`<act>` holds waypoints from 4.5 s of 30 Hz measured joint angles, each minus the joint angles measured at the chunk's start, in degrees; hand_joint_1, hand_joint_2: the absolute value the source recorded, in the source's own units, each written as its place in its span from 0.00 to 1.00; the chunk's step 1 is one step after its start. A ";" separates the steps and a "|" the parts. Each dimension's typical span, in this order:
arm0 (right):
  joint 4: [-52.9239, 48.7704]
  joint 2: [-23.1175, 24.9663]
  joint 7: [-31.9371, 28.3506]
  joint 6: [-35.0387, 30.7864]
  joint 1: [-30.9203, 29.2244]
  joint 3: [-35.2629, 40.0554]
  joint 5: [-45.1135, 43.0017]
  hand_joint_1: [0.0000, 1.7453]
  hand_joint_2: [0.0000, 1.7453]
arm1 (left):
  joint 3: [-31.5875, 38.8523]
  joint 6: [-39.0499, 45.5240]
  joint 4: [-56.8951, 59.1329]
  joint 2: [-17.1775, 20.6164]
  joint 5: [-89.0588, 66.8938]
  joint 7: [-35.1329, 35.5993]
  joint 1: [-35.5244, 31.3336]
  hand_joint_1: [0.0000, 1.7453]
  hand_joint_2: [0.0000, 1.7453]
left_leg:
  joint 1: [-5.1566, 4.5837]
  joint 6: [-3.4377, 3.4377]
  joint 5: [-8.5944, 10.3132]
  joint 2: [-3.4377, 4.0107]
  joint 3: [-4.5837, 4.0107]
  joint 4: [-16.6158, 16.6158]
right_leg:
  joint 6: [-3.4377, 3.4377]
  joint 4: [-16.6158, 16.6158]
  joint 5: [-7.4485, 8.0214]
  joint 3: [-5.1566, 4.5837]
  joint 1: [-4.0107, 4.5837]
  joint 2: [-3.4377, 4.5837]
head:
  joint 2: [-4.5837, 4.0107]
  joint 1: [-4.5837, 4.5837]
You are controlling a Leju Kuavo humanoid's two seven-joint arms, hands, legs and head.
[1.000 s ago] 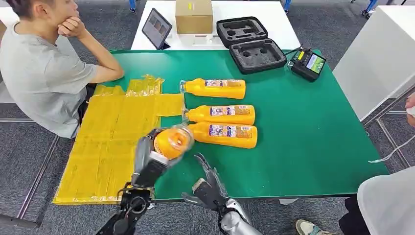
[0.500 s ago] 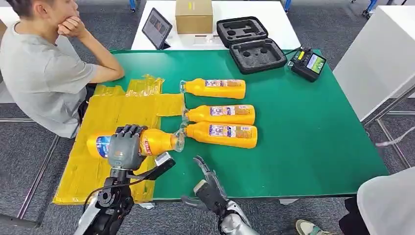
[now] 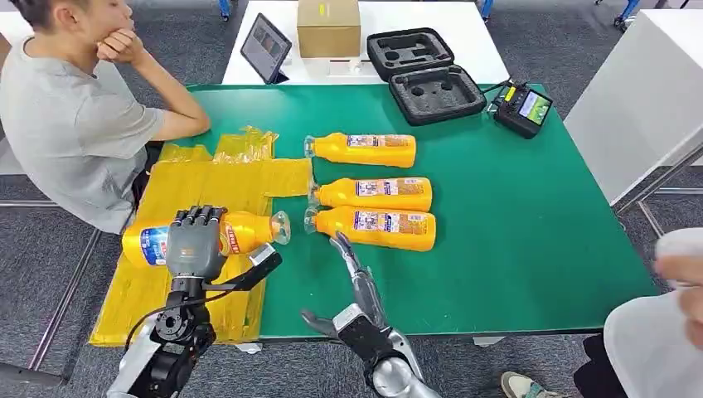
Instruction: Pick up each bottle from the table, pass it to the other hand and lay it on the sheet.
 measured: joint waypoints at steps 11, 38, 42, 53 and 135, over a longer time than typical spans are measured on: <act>-8.82 -2.23 0.00 -1.31 2.64 2.38 0.66 0.00 1.00 | 0.00 -1.79 3.56 0.66 1.72 -0.13 -1.94 1.00 1.00 | -0.01 0.00 0.00 -0.01 -0.01 0.01 | 0.00 0.00 0.00 -0.01 0.00 0.00 | 0.00 0.00; -20.43 -5.20 0.00 7.21 5.70 0.83 -4.46 0.00 1.00 | 1.48 -19.02 34.18 0.68 15.23 -12.77 -18.57 1.00 1.00 | 0.00 -0.18 0.13 -0.30 0.87 -0.06 | -0.07 0.00 0.00 0.95 0.00 -0.28 | 0.00 0.02; -20.43 -5.14 0.00 7.23 5.70 0.44 -4.31 0.00 1.00 | 1.51 -19.02 34.21 0.39 15.50 -12.55 -18.32 0.61 0.00 | 0.00 -0.18 0.13 -0.30 0.91 -0.06 | -0.07 0.00 -0.01 0.99 0.00 -0.27 | 0.00 0.00; -20.48 -5.01 0.00 7.26 5.70 -0.09 -4.04 0.00 1.00 | 1.49 -18.76 34.18 0.20 13.81 -11.06 -17.83 0.00 0.00 | 0.00 -0.17 0.14 -0.32 0.93 -0.06 | -0.06 0.00 -0.01 1.03 -0.01 -0.28 | 0.00 0.00; -15.66 1.07 5.66 -11.32 8.99 -30.79 52.90 0.00 1.00 | -13.42 -12.32 -20.92 -3.30 74.98 -41.42 12.87 0.00 1.00 | -0.07 -0.03 0.23 -0.61 -0.14 -0.02 | 0.04 -0.01 0.01 0.06 -0.05 -0.56 | 0.00 0.02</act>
